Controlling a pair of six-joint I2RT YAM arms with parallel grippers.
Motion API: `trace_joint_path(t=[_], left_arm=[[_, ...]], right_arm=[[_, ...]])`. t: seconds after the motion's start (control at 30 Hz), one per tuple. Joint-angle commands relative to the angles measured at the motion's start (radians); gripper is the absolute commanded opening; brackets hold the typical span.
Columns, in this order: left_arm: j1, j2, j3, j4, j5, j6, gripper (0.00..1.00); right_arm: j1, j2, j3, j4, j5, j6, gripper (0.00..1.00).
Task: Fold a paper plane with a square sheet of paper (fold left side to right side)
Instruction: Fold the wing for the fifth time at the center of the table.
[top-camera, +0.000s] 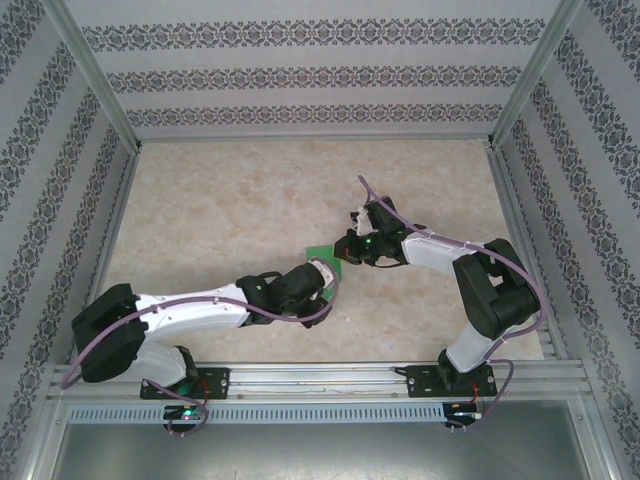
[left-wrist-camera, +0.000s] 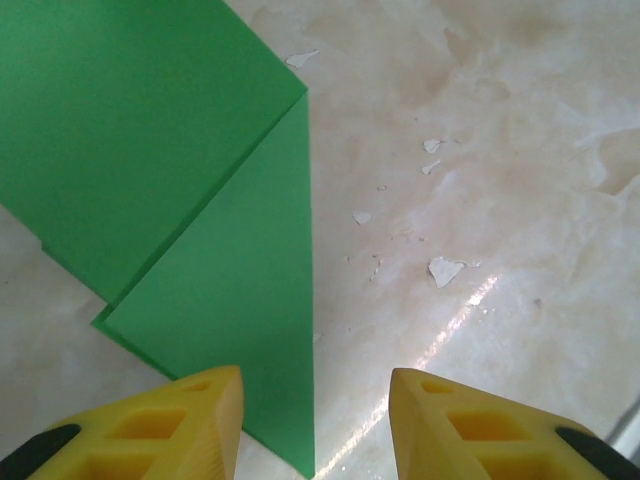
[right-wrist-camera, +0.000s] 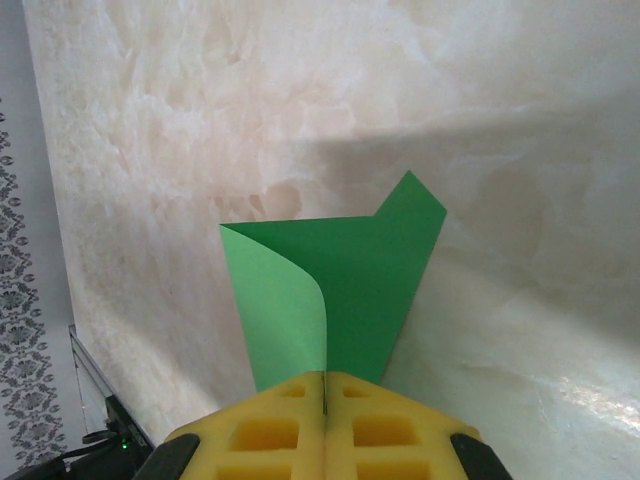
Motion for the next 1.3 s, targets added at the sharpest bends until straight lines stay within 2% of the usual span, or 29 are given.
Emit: trace_joint_path(t=[0.0,0.43,0.7,1.27], left_arm=[[-0.035,0.062,0.066,-0.092,-0.09,0.026,0.42],[-0.055,0.251,0.17,-0.155,-0.209,0.086,0.39],[-0.055,0.285,0.183,-0.152,-0.265,0.079,0.36],[-0.055,0.292,0.141,-0.078,-0.225,0.042,0.11]], right_arm=[[0.013,0.022,0.024,-0.014,0.02,0.016,0.0],[0.017,0.047,0.03,-0.005,0.011,0.03,0.0],[0.017,0.058,0.03,-0.005,0.014,0.032,0.0],[0.012,0.071,0.023,-0.021,0.04,0.018,0.0]])
